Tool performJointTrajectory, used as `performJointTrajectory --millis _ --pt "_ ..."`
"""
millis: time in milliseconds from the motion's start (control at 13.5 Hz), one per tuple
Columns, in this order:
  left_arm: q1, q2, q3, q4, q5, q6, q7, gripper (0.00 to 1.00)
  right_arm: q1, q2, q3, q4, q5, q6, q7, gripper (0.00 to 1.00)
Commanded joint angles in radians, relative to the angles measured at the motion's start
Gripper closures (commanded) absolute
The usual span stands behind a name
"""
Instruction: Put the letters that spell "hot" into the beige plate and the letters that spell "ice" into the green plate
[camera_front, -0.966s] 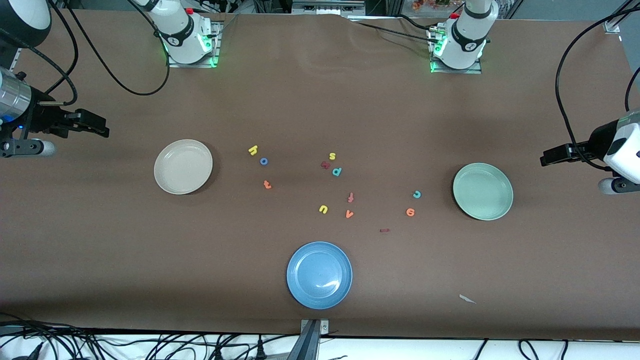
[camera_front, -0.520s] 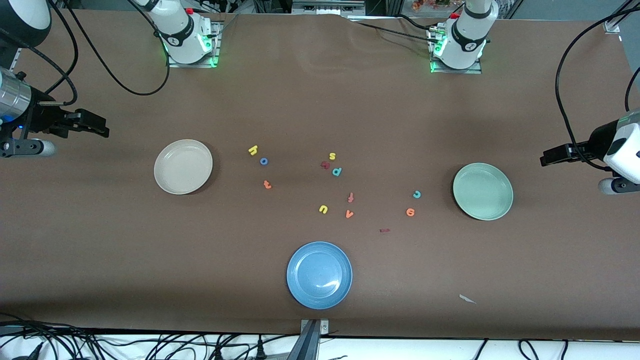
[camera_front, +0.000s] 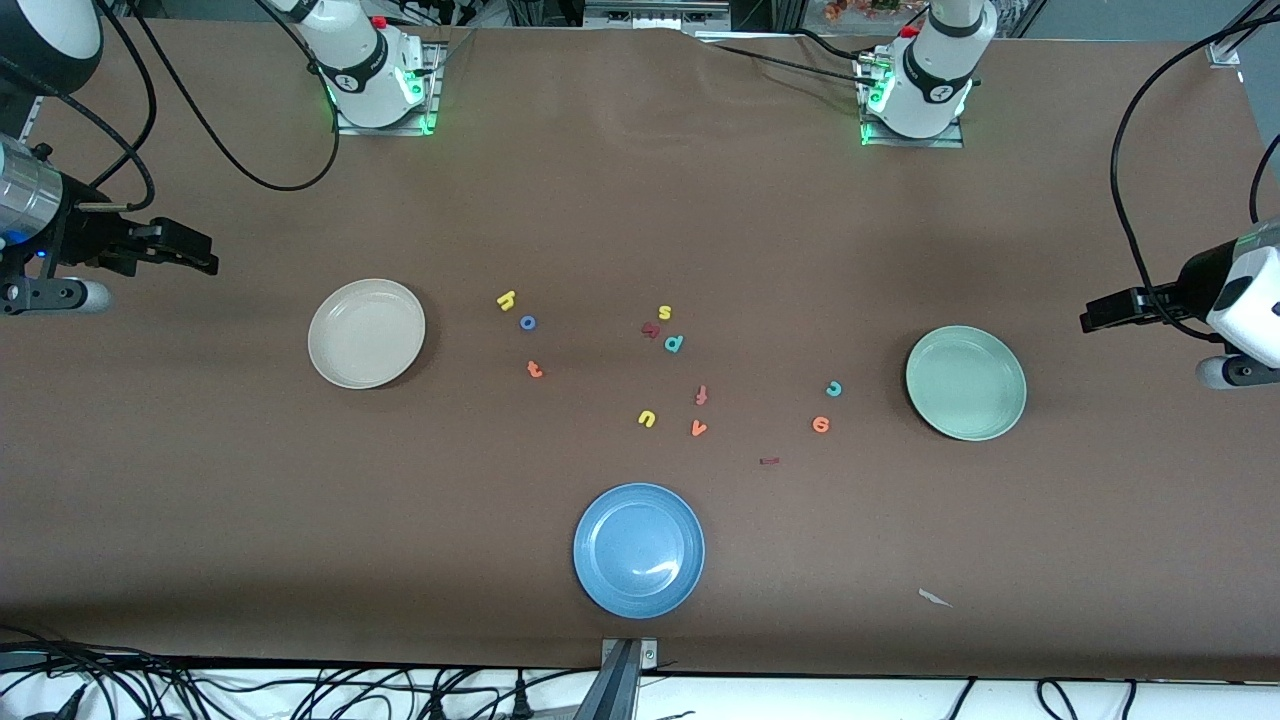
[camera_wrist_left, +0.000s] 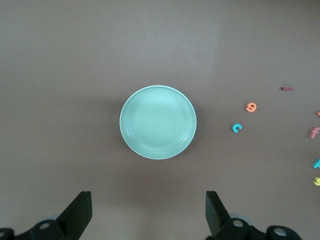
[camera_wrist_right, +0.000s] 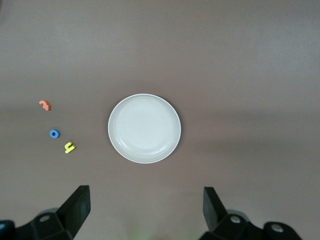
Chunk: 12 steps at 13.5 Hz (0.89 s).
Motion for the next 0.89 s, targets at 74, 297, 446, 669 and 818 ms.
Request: performJointTrajectory --millis 74,297,446,669,818 --pt "0.002 -0.002 -0.004 -0.003 0.022 0.005 0.021 0.00 0.001 -0.004 -0.007 0.014 0.018 -0.007 -0.008 0.00" --pt "0.002 -0.002 -0.004 -0.003 0.016 0.003 0.019 0.00 0.001 -0.005 -0.014 0.014 0.018 -0.012 -0.009 0.00" --pt "0.002 -0.002 -0.004 -0.003 0.016 0.003 0.019 0.00 0.001 -0.007 -0.020 0.016 0.018 -0.015 -0.023 0.00" --pt "0.002 -0.002 -0.004 -0.003 0.016 0.003 0.019 0.00 0.001 -0.010 -0.033 0.014 0.030 -0.016 -0.026 0.00" --pt "0.000 0.000 -0.004 -0.005 0.015 0.003 0.019 0.00 0.002 -0.013 -0.045 0.016 0.087 -0.013 -0.025 0.00"
